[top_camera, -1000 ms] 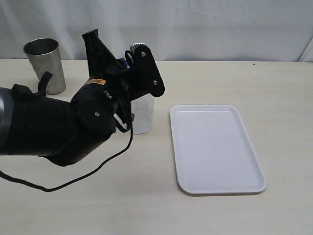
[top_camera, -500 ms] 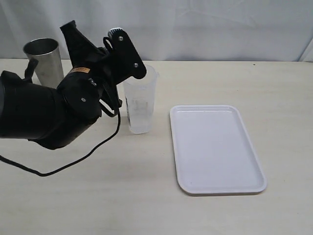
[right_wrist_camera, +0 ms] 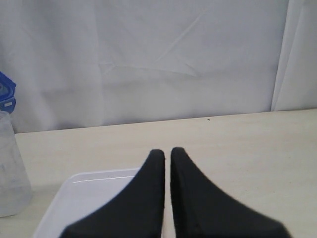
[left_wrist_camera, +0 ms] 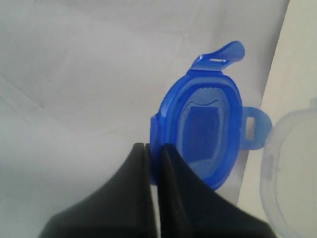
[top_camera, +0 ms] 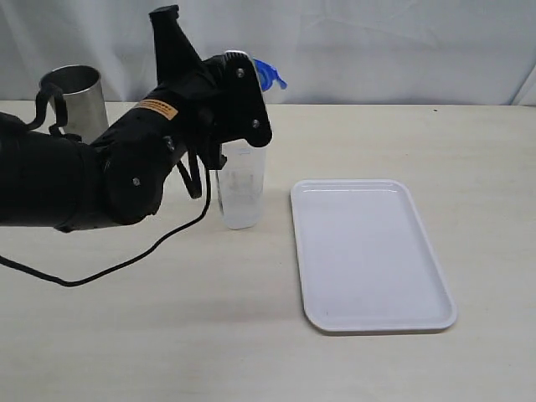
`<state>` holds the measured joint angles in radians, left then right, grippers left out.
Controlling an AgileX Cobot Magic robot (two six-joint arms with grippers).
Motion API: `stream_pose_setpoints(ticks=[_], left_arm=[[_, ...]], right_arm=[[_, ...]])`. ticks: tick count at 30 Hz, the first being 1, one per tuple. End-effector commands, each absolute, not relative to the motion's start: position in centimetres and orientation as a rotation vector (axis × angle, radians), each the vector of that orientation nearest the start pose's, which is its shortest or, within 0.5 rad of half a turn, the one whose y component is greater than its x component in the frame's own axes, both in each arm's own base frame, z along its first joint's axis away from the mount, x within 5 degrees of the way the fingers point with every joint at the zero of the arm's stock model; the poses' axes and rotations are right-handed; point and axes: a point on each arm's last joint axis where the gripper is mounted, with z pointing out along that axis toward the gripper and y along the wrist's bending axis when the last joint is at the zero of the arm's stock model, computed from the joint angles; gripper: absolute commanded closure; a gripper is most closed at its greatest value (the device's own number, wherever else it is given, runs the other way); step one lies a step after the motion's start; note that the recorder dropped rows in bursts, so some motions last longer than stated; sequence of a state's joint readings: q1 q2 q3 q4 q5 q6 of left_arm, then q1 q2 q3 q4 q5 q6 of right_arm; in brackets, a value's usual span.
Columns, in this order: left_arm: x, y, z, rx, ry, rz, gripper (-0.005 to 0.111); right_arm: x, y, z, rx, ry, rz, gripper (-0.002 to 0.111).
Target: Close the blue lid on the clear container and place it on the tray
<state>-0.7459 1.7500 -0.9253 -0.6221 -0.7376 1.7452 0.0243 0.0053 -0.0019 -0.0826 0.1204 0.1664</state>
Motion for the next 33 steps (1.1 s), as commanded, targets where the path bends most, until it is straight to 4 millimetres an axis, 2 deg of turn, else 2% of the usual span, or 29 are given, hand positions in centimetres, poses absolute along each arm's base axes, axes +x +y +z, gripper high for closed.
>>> stream_pose_setpoints(ticks=[1, 4, 9, 14, 21, 24, 28, 33], left_arm=[[30.6, -22.7, 24.8, 1.270, 1.113, 0.700, 0.107], [30.5, -22.5, 25.4, 1.287, 1.123, 0.673, 0.107], [28.9, -22.2, 27.2, 1.277, 1.063, 0.653, 0.107], [28.1, -21.9, 26.9, 1.324, 1.010, 0.669, 0.107], [27.8, -22.0, 27.0, 1.475, 0.744, 0.914, 0.107], [27.9, -21.9, 27.6, 1.413, 0.749, 0.932, 0.107], [28.9, -22.3, 27.8, 1.401, 0.808, 0.867, 0.107], [30.7, -22.8, 26.3, 1.393, 0.894, 0.852, 0.107]], right_arm=[[5.6, 0.1, 20.3, 0.057, 1.593, 0.082, 0.104], [5.6, 0.1, 20.3, 0.057, 1.593, 0.082, 0.104], [5.6, 0.1, 20.3, 0.057, 1.593, 0.082, 0.104], [5.6, 0.1, 20.3, 0.057, 1.593, 0.082, 0.104], [5.6, 0.1, 20.3, 0.076, 1.592, 0.105, 0.104], [5.6, 0.1, 20.3, 0.076, 1.592, 0.105, 0.104], [5.6, 0.1, 20.3, 0.076, 1.592, 0.105, 0.104], [5.6, 0.1, 20.3, 0.076, 1.592, 0.105, 0.104]])
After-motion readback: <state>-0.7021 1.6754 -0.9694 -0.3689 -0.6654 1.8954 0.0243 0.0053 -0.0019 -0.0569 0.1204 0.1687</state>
